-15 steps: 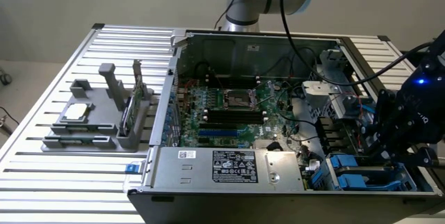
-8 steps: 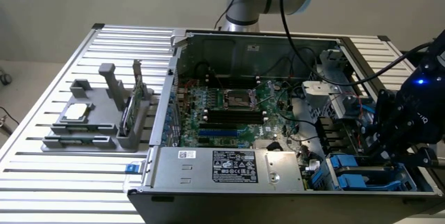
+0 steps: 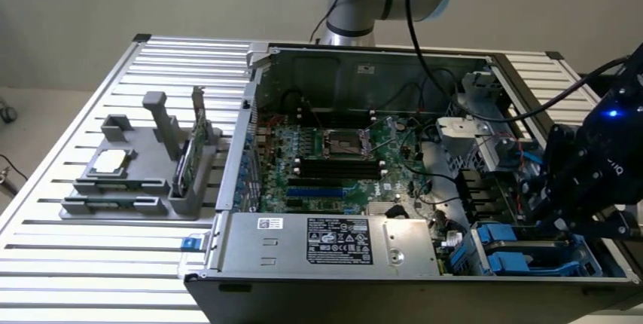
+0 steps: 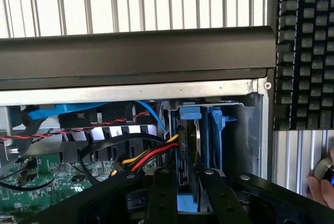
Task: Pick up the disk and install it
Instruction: 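Insert the first disk wire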
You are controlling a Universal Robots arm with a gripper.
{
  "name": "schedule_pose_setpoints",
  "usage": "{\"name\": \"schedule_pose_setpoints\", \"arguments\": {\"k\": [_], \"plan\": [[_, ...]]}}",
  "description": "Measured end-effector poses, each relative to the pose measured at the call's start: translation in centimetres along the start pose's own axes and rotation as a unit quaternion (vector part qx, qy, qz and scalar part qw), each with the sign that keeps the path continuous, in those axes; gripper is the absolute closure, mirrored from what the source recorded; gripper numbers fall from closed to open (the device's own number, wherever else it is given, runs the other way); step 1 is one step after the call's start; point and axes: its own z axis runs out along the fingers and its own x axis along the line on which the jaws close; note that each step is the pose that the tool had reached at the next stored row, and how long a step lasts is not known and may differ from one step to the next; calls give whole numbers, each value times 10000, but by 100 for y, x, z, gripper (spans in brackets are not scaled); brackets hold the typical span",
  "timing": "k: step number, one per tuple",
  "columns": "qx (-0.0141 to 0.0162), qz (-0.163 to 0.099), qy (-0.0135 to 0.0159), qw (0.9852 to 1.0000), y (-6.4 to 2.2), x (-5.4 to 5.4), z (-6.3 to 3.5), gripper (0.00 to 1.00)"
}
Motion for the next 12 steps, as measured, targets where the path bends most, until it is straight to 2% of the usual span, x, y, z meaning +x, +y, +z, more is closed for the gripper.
{"name": "schedule_pose_setpoints", "arguments": {"k": [7,10,12], "plan": [[0,1,-1,10000,-8,-5,-260,76],[0,1,1,10000,-19,-6,-296,76],[0,1,0,10000,-67,-9,-296,76]]}}
